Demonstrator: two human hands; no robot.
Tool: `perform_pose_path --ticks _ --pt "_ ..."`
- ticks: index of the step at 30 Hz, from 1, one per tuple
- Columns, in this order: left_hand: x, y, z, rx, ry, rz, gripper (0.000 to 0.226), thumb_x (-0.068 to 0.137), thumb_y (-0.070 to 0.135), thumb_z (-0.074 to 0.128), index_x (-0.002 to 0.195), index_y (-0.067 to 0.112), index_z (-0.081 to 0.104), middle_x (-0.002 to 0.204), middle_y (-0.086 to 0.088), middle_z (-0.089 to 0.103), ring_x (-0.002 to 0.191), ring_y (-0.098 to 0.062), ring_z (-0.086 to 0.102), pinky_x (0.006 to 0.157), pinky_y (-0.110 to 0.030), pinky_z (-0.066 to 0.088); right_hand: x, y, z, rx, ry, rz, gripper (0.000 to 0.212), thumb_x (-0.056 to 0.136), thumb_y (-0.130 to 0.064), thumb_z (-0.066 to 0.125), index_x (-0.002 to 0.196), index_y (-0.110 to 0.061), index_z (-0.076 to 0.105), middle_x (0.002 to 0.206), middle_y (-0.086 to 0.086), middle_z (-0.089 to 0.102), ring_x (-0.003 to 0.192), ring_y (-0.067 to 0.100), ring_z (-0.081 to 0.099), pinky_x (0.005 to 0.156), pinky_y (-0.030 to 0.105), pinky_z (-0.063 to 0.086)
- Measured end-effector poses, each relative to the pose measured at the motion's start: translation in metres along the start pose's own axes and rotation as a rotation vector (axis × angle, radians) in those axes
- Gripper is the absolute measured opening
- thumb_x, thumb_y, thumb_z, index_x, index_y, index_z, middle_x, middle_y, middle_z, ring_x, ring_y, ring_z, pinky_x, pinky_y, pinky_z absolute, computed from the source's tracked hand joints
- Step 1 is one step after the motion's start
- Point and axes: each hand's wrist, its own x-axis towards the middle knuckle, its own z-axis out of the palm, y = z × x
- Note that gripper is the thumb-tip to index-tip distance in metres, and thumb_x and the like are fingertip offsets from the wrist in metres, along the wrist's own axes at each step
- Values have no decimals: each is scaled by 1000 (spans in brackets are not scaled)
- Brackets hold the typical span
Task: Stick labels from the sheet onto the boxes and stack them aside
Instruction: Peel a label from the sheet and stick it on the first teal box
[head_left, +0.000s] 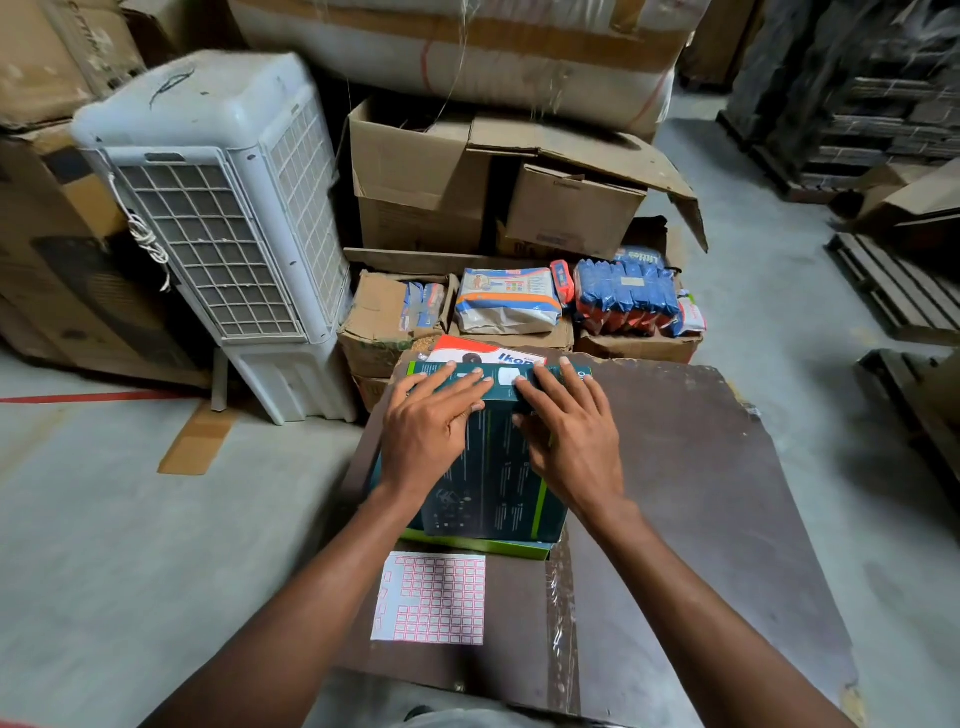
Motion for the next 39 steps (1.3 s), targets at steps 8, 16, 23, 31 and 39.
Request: perform_pose_path --ticks 8,16,23,31,39 --pt "4 -1 -10 44 -35 27 48 96 35 69 142 28 59 138 7 64 133 -16 56 104 -40 46 3 2 11 16 71 -10 59 90 -29 75 145 -34 55 148 -5 56 139 27 50 113 49 41" --pt "10 -2 -6 150 -142 67 42 103 47 47 143 38 56 145 7 58 142 -22 47 109 -45 37 1 0 12 42 80 -17 67 84 -21 79 146 -31 55 149 -2 56 141 29 47 115 50 37" --pt "8 -3 -4 19 -76 13 33 97 46 60 128 37 69 134 8 65 135 -22 54 106 -43 40 -47 -31 26 159 296 -33 36 92 -23 63 127 -15 70 134 12 61 131 36 47 111 50 36" --pt "16 -5 -1 -14 -69 -15 31 95 47 63 124 39 71 130 9 68 132 -21 57 103 -39 39 -122 -72 119 483 -489 346 17 87 -7 60 93 -21 67 92 -3 66 83 16 57 68 30 45" --pt "16 -10 4 -38 -34 6 29 95 48 66 122 39 72 130 11 68 132 -19 57 98 -39 40 -154 -134 216 497 -936 487 16 80 -6 53 77 -21 60 90 11 69 84 31 66 66 27 36"
